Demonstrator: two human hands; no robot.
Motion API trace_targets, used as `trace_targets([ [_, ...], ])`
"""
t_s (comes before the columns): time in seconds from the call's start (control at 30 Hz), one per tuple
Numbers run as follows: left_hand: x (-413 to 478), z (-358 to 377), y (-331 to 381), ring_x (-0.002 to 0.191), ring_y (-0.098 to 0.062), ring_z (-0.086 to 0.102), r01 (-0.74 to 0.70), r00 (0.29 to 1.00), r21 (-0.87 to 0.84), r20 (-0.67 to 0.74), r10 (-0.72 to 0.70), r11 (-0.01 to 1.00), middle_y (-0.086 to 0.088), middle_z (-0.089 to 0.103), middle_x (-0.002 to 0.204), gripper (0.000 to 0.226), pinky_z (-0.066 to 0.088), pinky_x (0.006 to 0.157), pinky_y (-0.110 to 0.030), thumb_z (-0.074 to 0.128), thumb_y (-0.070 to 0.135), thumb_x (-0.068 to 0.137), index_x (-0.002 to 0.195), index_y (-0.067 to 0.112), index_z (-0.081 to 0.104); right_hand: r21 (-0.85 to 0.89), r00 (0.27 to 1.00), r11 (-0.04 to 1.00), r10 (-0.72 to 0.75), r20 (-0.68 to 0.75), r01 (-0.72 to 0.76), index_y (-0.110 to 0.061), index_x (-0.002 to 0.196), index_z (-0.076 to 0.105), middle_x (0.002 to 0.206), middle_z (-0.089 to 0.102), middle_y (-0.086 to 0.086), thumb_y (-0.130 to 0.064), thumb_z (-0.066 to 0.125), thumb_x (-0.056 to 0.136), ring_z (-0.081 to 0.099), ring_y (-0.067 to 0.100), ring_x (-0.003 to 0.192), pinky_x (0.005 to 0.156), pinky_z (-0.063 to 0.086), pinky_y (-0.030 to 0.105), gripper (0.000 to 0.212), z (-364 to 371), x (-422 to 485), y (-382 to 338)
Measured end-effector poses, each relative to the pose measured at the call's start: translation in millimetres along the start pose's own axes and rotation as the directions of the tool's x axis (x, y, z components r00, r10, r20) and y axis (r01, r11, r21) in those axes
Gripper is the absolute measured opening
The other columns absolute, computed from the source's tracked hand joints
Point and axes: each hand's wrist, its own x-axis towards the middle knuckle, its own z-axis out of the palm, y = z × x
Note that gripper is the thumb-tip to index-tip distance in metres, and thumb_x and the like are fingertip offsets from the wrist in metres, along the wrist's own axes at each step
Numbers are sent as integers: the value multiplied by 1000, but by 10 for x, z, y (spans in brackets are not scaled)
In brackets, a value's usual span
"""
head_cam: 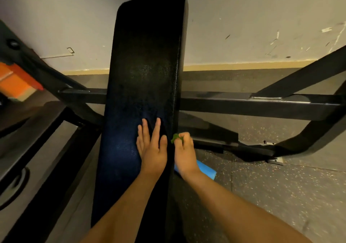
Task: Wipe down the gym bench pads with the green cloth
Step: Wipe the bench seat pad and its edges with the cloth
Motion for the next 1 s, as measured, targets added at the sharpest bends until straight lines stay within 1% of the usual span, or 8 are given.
trace_targets([
  [0.07,-70,22,-26,147,1,-23,-23,998,-8,-52,22,1000,15,-14,164,51,-10,121,-34,30,47,105,152,50,13,1,994,994,-109,12,109,-25,89,49,101,48,0,-19,45,101,51,14,90,90,45,41,14,-106,111,-74],
  [0.17,-76,69,-74,150,0,-16,-54,991,-38,-121,49,998,14,-6,167,49,-5,123,-35,38,40,106,150,52,20,127,971,963,-238,-12,238,-24,108,49,114,46,0,-26,44,104,51,9,99,88,43,27,7,-180,480,-407],
  [0.3,-66,148,-73,152,-3,-9,-94,975,-37,-206,85,995,11,3,168,47,-3,123,-35,41,38,106,150,50,28,127,954,946,-299,-13,298,-27,112,42,121,39,2,-33,45,102,45,21,111,95,40,34,12,1,631,-448],
  [0.47,-106,214,-92,152,-5,-4,-132,960,-85,-259,106,988,9,11,167,50,0,125,-42,47,28,104,151,42,36,147,906,896,-423,-4,419,-18,108,43,110,43,1,-28,47,102,50,14,97,81,44,28,12,50,290,7],
  [0.63,-295,155,-124,144,-7,11,-192,950,-162,-277,142,968,11,30,159,51,15,116,-26,53,20,100,149,31,42,149,910,905,-411,59,399,-17,103,47,109,50,8,-31,46,103,54,17,94,86,51,42,14,42,-129,443],
  [0.73,-526,161,-200,140,-17,16,-87,961,1,-263,84,996,13,27,159,47,16,114,-39,51,36,101,146,42,41,49,904,921,-388,179,386,-21,97,47,103,55,9,-33,44,103,55,17,90,85,50,44,13,-62,-305,725],
  [0.83,-888,133,-345,140,-20,16,22,969,87,-247,0,996,12,23,160,46,16,114,-47,48,46,100,145,47,39,-8,895,932,-346,280,363,-23,98,48,104,55,10,-33,45,102,54,15,89,84,48,42,11,-153,-437,765],
  [1.0,-1221,186,-654,151,-11,-3,-1,996,147,-91,15,989,17,-1,166,54,4,121,-46,23,57,101,153,50,11,121,951,954,-288,111,275,-47,99,46,124,47,2,-43,45,96,46,23,119,105,40,49,5,-210,-199,211],
])
